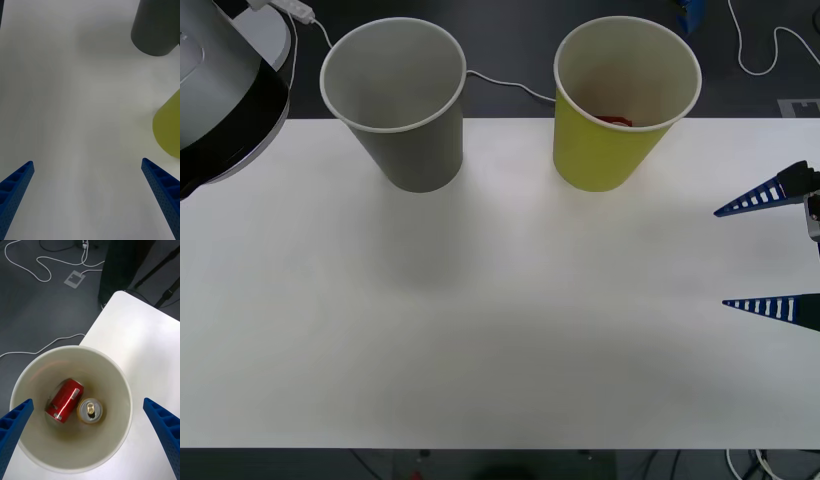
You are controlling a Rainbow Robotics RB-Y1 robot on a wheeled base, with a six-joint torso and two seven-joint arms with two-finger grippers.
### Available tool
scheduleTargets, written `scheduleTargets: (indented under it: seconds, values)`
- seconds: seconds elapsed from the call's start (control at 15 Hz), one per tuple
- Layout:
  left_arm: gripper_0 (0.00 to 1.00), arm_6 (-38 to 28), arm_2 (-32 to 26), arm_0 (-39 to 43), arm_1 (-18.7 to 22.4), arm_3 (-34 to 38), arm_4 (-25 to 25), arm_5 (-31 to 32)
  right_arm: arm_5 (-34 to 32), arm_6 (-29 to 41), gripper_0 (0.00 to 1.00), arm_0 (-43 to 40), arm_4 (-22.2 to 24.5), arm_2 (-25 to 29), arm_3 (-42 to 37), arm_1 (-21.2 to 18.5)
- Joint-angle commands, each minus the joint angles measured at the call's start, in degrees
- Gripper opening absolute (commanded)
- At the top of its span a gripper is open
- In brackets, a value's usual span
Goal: Put the can into the green bin and the plastic bottle into the gray bin
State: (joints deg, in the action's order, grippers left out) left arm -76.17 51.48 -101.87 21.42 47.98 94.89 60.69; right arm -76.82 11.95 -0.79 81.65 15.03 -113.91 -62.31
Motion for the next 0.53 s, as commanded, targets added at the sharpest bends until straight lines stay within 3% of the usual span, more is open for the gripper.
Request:
scheduleTargets:
  seconds: [0.07,0.33,0.53]
  values:
    - [1.00,0.76,0.02,0.53,4.69,4.75,-1.72,4.62,0.00,0.00,1.00,0.00,0.00,0.00,0.00,0.00]
    - [1.00,1.55,-1.21,5.45,14.18,16.27,-3.75,8.22,0.00,0.00,1.00,0.00,0.00,0.00,0.00,0.00]
    - [1.00,3.75,-6.30,11.78,22.00,25.50,-4.71,11.82,0.00,0.00,1.00,0.00,0.00,0.00,0.00,0.00]
